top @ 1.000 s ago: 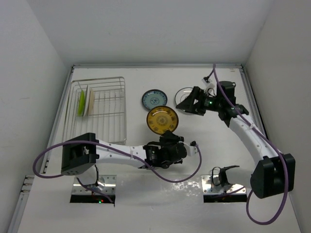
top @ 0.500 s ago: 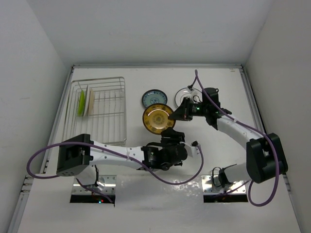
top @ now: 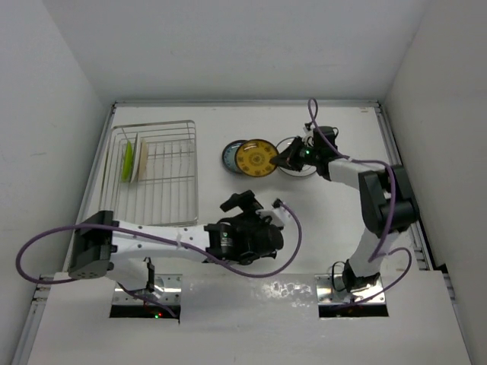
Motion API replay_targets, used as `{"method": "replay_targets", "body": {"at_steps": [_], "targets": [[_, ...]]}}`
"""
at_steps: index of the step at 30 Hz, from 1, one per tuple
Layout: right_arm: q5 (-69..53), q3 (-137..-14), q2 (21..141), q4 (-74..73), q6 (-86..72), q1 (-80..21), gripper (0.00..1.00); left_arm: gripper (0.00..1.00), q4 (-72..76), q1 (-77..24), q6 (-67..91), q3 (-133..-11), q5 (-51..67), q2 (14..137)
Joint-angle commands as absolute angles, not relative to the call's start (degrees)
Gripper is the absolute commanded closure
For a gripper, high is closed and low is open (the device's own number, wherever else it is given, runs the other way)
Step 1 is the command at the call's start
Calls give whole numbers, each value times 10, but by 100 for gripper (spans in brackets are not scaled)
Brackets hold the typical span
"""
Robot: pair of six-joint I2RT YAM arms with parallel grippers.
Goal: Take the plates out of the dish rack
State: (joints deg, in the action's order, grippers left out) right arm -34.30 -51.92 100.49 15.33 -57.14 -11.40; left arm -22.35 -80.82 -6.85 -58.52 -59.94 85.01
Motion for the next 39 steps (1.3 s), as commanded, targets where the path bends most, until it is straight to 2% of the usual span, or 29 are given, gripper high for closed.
{"method": "replay_targets", "body": {"at_steps": [1,5,8,12,15,16,17,18,20,21,23,25,26,27,31,35,37,39], "targets": [[-302,-600,1069,176,-576,-116,100,0,-376,-781,152,-661,-624,781],[-288,-649,1128,157,-563,-124,100,0,-441,-665,234,-719,-582,746],[-279,-682,1154,126,-543,-135,100,0,-418,-593,241,-712,-542,720],[-254,-724,1181,83,-519,-159,99,0,-372,-454,246,-694,-433,691],[-236,-745,1194,59,-506,-175,90,0,-351,-422,249,-685,-407,668],[-231,-749,1199,49,-504,-178,84,0,-352,-418,248,-687,-407,661],[-229,-758,1202,47,-504,-185,78,0,-355,-408,247,-690,-410,659],[-226,-764,1206,36,-503,-187,64,0,-366,-401,247,-693,-410,656],[-214,-782,1215,19,-497,-198,52,0,-377,-375,247,-700,-410,651],[-201,-789,1216,12,-495,-200,42,0,-379,-363,246,-701,-407,646],[-189,-808,1221,-17,-487,-212,33,0,-379,-311,244,-702,-377,640],[-166,-823,1223,-50,-472,-220,17,0,-375,-248,238,-705,-331,638],[-157,-838,1223,-64,-465,-227,15,0,-369,-226,234,-706,-317,637],[-146,-849,1225,-98,-457,-230,5,0,-365,-206,230,-704,-302,638],[-61,-875,1213,-176,-423,-236,1,0,-351,-121,213,-706,-239,655],[10,-856,1172,-245,-401,-237,1,0,-330,-63,196,-711,-178,701],[19,-788,1113,-222,-389,-238,1,5,-327,-28,190,-720,-141,722],[6,-738,1043,-180,-375,-238,1,19,-321,0,174,-735,-107,753]]}}
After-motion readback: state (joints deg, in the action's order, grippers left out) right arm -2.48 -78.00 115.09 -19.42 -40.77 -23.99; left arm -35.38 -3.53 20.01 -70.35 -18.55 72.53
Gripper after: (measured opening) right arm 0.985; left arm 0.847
